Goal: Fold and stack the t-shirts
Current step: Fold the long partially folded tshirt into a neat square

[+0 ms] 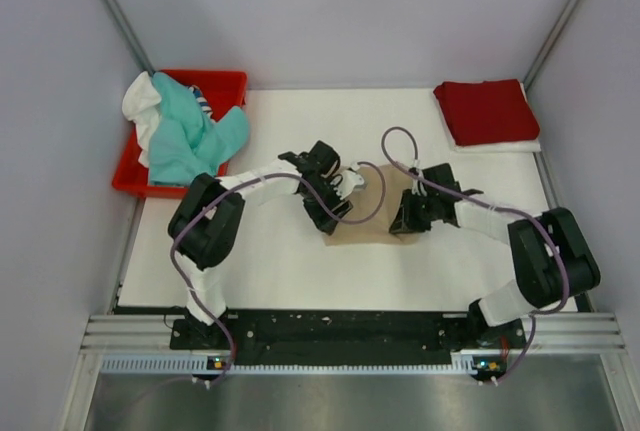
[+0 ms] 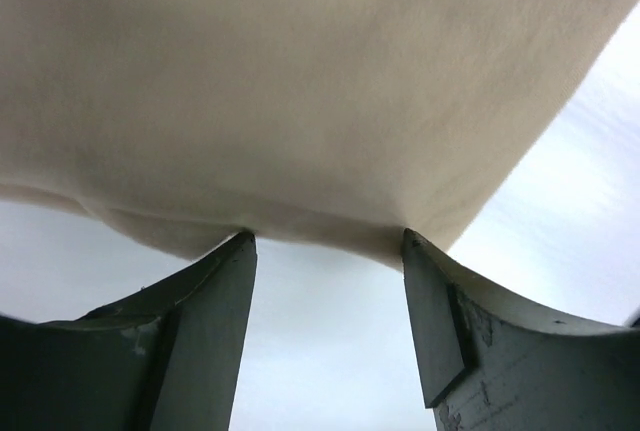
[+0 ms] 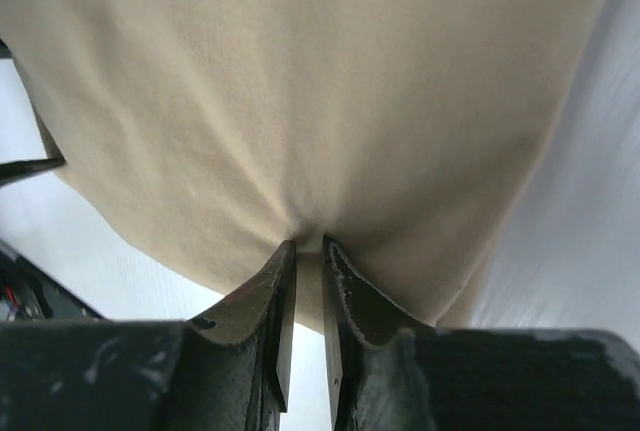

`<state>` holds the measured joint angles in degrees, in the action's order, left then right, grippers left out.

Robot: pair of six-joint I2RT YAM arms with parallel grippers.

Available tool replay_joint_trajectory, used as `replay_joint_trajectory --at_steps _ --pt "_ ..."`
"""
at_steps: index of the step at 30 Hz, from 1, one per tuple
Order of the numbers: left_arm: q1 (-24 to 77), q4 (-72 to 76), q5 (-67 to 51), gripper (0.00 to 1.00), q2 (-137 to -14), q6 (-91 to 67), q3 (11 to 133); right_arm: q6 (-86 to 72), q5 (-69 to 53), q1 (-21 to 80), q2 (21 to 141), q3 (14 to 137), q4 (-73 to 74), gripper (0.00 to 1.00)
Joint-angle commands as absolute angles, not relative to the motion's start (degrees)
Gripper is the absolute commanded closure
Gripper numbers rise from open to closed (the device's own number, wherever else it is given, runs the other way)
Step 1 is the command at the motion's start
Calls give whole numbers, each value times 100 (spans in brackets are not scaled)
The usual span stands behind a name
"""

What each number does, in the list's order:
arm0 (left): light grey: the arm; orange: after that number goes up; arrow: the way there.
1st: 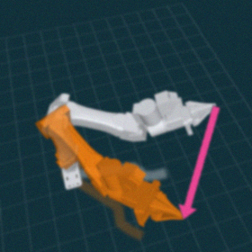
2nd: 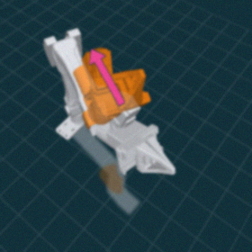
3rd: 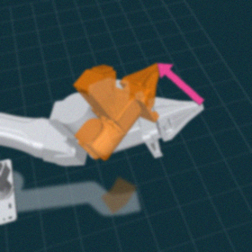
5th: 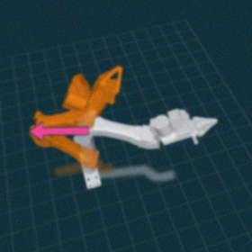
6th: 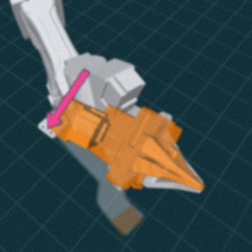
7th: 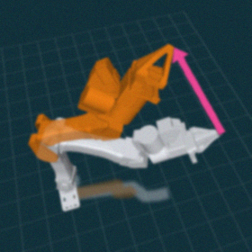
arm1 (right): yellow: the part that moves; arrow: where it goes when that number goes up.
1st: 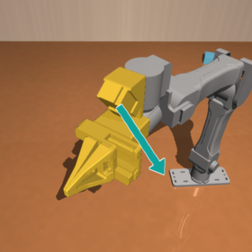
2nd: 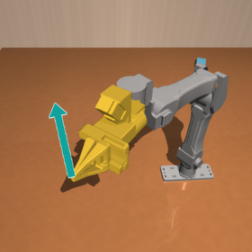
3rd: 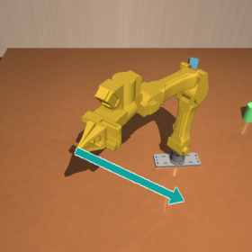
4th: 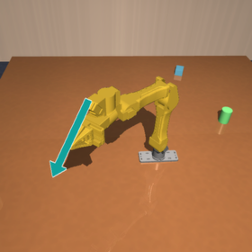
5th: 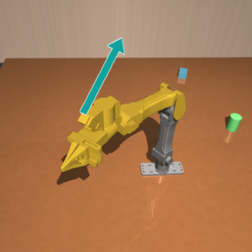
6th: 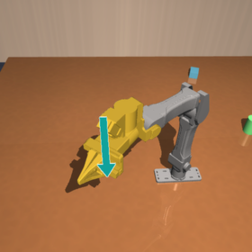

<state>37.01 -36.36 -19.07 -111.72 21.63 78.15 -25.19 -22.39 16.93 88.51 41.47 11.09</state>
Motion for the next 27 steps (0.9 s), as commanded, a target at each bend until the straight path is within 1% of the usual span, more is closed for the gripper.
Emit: replay_joint_trajectory --at_steps 1,3,5,7,8,10,13,15,19,23,27 --pt "3788 -4384 -2609 35 -10162 2469 7252 -2856 -2162 1951 7948 3551 1862 82" --pt "3779 -4788 -3013 32 -9880 2723 7172 -2909 -2110 1951 7306 3524 2126 77" --pt "3753 -5157 -3339 25 -9739 2961 7338 -2804 -2083 1899 6875 3682 2320 70" --pt "3605 -5317 -3480 19 -9756 3015 7706 -2699 -2048 1698 6724 3936 2382 66" --pt "3490 -5291 -3541 18 -9834 2919 7899 -2568 -2039 1566 6767 4068 2364 64" --pt "3148 -5090 -3603 17 -10115 2551 8365 -2313 -1934 1241 7056 4437 2364 59" --pt "2656 -4458 -3787 17 -10668 1594 8946 -1952 -1566 924 7662 5008 2251 57" --pt "2453 -4001 -3885 16 -11011 1153 9262 -1776 -1564 835 8171 5447 2058 56" --pt "2461 -3771 -3876 15 -11653 1046 9877 -1617 -1662 703 9033 6116 1890 52" --pt "2452 -3928 -3911 15 -12189 1090 10344 -1564 -1643 703 9789 6556 1890 52" --pt "2496 -3955 -3938 20 -12357 1186 10336 -1512 -1635 695 10063 6609 1863 55"
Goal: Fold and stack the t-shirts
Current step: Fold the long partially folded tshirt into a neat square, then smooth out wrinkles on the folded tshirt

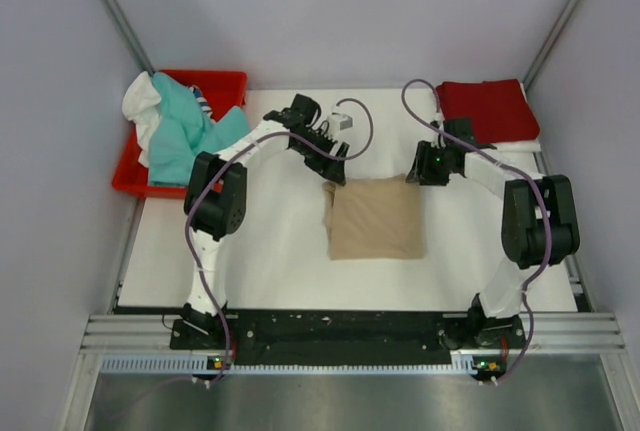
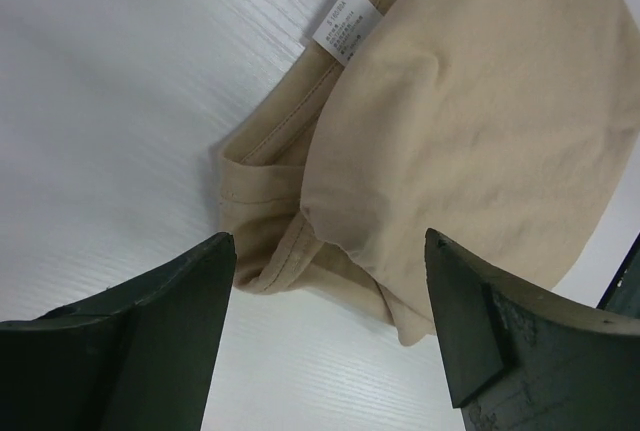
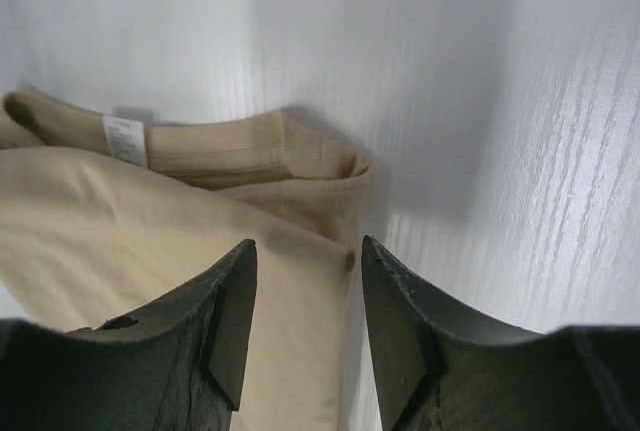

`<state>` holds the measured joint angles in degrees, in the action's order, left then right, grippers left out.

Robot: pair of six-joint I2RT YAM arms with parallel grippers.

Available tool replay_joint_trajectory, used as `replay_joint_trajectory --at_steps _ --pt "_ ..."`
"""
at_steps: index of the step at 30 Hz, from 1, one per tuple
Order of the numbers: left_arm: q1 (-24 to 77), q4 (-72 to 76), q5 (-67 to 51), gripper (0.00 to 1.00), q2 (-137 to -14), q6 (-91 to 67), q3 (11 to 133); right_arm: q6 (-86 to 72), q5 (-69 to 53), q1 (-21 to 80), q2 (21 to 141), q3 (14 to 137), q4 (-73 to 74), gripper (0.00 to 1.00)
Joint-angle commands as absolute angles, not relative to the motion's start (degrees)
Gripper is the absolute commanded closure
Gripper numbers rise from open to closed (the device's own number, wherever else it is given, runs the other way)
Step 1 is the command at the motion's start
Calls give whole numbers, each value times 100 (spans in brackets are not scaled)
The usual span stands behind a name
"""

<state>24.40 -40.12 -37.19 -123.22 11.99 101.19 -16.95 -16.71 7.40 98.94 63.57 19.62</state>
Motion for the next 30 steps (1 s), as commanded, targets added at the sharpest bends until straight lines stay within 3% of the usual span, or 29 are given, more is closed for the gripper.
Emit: replay_joint_trajectory --at_steps 1,5,8,12,14,15,16,30 --pt "2513 -3877 -3868 21 -12349 1195 10275 -1494 -1626 703 10124 6618 1855 56" --pt "2592 -3674 -3885 29 -12384 1265 10239 -1424 -1617 703 10274 6644 1854 59" --pt "2610 -3735 -3849 51 -12498 1266 10353 -1389 -1679 703 10301 6662 1811 76" --pt "2628 -3989 -3823 60 -12743 1344 10546 -1336 -1740 694 10266 6671 1802 91" --pt "2628 -4226 -3832 78 -12814 1397 10678 -1275 -1758 703 10196 6653 1802 98" --pt "2628 -4262 -3841 96 -12797 1389 10670 -1231 -1784 703 10161 6636 1802 100" --pt "2628 -4254 -3876 100 -12745 1397 10644 -1196 -1793 703 10134 6627 1802 100" --pt "2619 -4552 -4140 100 -11172 1766 9853 -545 -2425 966 9133 6337 1890 100"
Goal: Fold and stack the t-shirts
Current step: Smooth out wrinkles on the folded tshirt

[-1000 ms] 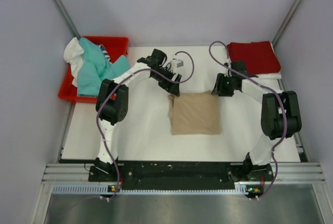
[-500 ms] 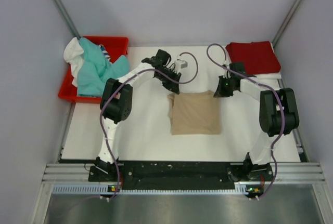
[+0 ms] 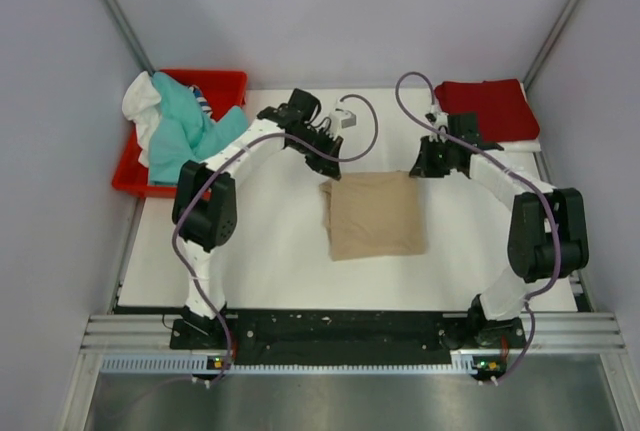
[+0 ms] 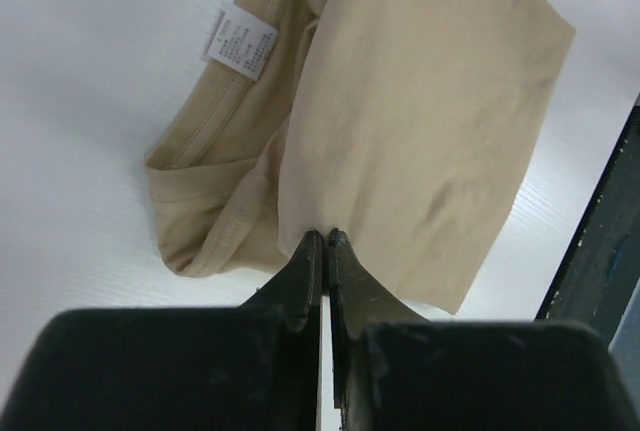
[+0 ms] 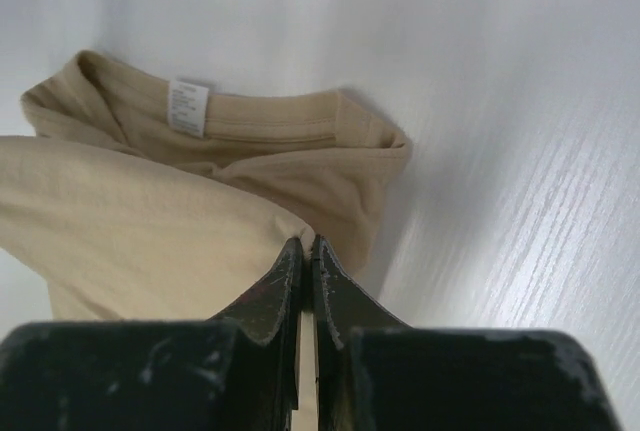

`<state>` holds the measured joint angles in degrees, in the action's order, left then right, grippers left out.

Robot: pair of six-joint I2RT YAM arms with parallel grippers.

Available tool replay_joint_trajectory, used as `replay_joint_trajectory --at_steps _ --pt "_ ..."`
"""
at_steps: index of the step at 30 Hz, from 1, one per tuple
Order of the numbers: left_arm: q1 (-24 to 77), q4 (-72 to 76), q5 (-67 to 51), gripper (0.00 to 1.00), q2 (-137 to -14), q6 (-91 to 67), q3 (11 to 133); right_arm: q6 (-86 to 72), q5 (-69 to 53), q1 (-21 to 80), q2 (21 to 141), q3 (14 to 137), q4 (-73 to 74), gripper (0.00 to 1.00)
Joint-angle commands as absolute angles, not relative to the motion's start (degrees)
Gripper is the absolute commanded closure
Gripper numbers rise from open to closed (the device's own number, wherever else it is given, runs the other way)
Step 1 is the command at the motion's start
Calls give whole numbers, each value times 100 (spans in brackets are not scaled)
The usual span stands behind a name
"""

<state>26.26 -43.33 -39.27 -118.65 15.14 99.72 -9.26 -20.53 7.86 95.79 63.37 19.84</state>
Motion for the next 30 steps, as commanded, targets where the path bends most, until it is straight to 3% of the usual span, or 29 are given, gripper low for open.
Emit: replay_joint_trajectory --at_steps 1,5,9,18,30 --pt "2602 -4588 -4157 100 -11040 1775 9774 -519 -2539 1019 9088 6354 1855 100" --pt "2444 -4457 -4149 100 -10671 1714 9379 -632 -3163 1090 9035 6390 1373 100" --pt "2251 -3956 -3903 100 -10731 1574 8939 -992 -3024 1090 9368 6442 871 100" --pt "2057 -3911 -3297 100 -12049 1407 9755 -1371 -2102 1081 10397 6873 826 100" --pt "2109 -3929 -3243 100 -12709 1345 10424 -1485 -1573 1090 10820 7137 782 100"
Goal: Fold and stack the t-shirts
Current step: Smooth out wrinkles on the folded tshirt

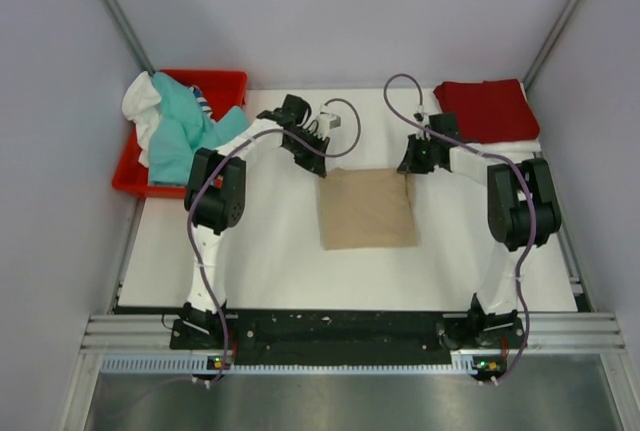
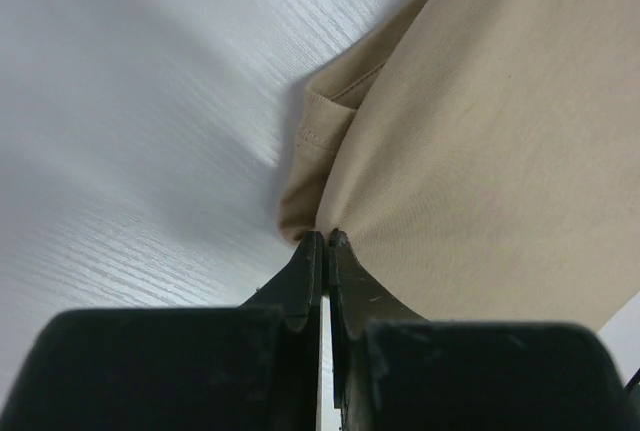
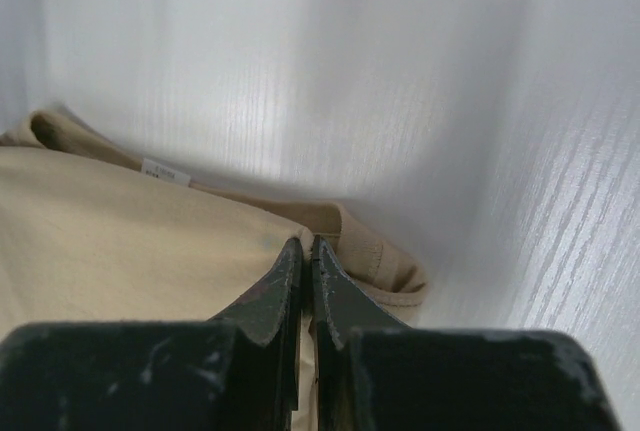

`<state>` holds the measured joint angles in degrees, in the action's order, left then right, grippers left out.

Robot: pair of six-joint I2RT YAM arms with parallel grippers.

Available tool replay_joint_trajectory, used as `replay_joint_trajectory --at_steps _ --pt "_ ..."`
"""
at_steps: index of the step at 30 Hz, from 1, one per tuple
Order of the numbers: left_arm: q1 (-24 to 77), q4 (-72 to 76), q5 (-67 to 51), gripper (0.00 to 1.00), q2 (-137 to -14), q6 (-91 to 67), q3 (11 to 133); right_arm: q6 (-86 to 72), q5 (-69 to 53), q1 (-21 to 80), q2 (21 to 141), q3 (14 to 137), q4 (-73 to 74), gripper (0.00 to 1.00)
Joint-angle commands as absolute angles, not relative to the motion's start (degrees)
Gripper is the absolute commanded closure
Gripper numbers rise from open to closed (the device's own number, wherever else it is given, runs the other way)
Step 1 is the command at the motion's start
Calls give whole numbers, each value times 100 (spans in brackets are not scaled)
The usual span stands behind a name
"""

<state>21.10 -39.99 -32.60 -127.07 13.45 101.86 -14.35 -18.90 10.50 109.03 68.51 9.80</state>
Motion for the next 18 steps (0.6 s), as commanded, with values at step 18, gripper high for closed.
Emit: replay_joint_trajectory --at_steps 18 --pt "2364 -4131 -3358 100 -12375 1301 10872 -1801 -1283 905 9378 6153 826 100"
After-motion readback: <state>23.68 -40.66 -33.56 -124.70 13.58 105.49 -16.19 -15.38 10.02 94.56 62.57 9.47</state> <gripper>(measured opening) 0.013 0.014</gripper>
